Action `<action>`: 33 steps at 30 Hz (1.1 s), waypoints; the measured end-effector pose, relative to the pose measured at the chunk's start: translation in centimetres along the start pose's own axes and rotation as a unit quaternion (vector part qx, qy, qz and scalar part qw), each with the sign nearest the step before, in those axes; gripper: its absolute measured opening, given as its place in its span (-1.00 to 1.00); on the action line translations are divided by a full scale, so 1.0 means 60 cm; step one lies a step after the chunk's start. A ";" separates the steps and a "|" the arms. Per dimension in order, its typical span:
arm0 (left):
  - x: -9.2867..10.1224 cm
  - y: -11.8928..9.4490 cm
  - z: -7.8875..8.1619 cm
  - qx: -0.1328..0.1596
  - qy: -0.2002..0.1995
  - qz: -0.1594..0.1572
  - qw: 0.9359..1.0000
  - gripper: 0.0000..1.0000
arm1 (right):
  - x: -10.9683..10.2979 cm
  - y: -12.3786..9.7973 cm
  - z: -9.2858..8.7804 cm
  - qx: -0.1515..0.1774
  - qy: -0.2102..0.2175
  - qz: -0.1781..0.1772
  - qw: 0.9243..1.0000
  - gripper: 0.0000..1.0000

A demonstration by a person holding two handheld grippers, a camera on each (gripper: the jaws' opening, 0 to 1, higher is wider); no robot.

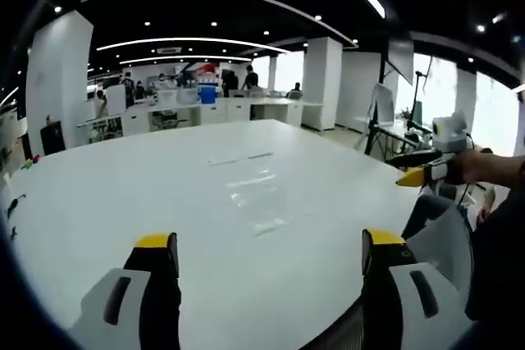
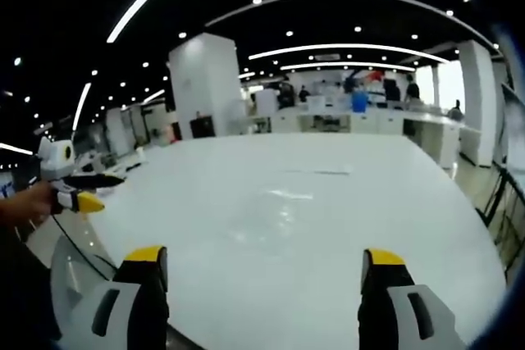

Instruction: Open the resealable bag by pulling the two sides of the seal apart until the entire bag opening is separated and visibly accessible.

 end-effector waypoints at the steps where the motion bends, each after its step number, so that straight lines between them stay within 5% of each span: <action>1: 0.001 0.002 0.001 -0.002 0.004 -0.003 1.000 0.82 | -0.003 0.004 -0.001 -0.010 -0.015 0.013 1.000 0.94; 11: 0.005 0.001 0.015 0.024 0.021 -0.013 0.999 0.86 | -0.011 0.002 -0.010 -0.010 -0.011 0.022 1.000 0.95; 33: -0.021 -0.015 0.003 0.016 0.019 0.017 1.000 0.86 | -0.028 0.015 -0.024 -0.030 -0.001 0.046 0.998 0.96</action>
Point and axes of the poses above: the point that each gripper's makers call its tool centre point, and the gripper's own axes: y roughly forward along the fingers, x roughly to its right, z roughly out of its top, the point moved 9 cm from there along -y, roughly backward along the fingers, and after that the axes turned 7 degrees about x, right-handed, at the moved point
